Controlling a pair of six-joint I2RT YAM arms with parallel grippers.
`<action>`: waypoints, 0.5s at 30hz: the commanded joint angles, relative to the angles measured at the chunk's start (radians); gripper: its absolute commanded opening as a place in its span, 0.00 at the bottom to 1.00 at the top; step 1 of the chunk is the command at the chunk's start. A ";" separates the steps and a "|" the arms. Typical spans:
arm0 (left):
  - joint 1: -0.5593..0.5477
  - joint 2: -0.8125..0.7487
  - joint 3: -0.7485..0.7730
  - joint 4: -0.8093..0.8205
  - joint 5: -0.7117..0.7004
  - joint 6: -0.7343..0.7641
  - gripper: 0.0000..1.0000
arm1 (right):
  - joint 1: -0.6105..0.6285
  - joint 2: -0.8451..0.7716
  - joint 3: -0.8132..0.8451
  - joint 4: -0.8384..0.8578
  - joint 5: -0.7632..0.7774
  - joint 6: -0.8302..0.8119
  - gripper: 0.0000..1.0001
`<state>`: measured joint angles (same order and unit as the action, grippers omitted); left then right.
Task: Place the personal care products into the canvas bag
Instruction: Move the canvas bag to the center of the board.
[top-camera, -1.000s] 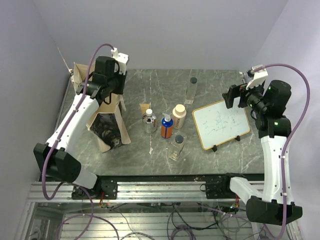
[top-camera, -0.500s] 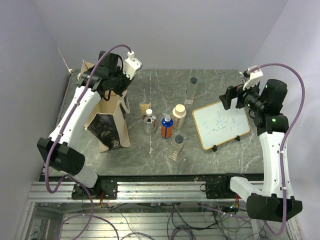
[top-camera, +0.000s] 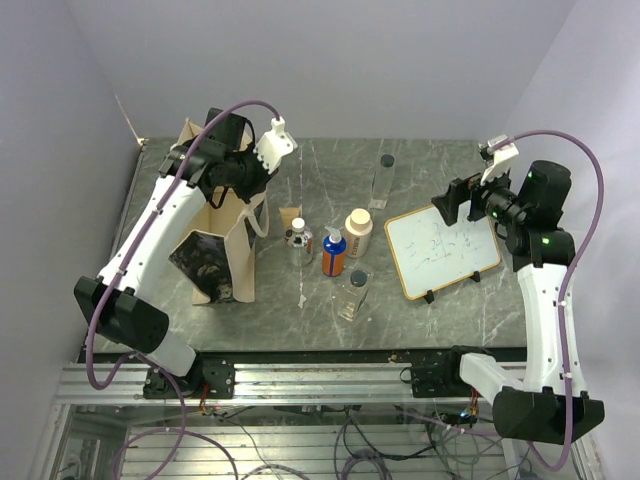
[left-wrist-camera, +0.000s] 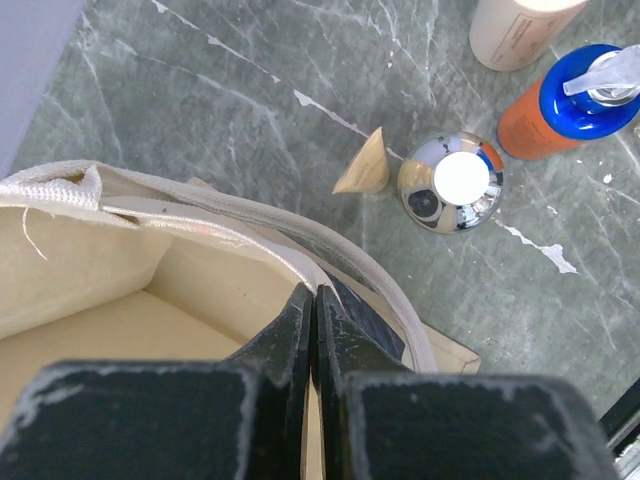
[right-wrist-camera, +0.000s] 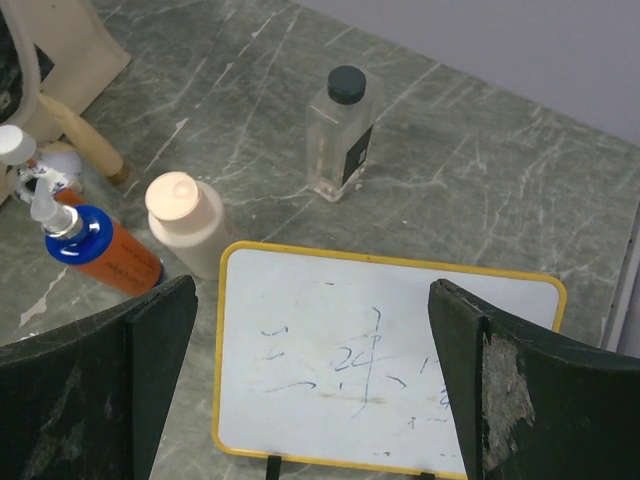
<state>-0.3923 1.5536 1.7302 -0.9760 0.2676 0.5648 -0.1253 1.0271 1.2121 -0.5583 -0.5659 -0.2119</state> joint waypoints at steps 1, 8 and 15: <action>-0.015 -0.061 -0.079 0.106 0.041 -0.085 0.10 | -0.007 -0.022 -0.014 0.006 -0.067 -0.028 1.00; -0.023 -0.078 -0.086 0.174 0.045 -0.118 0.12 | -0.007 0.016 0.016 -0.006 -0.114 -0.042 1.00; -0.025 -0.096 -0.134 0.199 0.043 -0.131 0.19 | -0.007 0.014 0.003 -0.013 -0.120 -0.059 1.00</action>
<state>-0.4042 1.4914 1.6203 -0.8471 0.2787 0.4587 -0.1253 1.0458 1.2064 -0.5621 -0.6659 -0.2516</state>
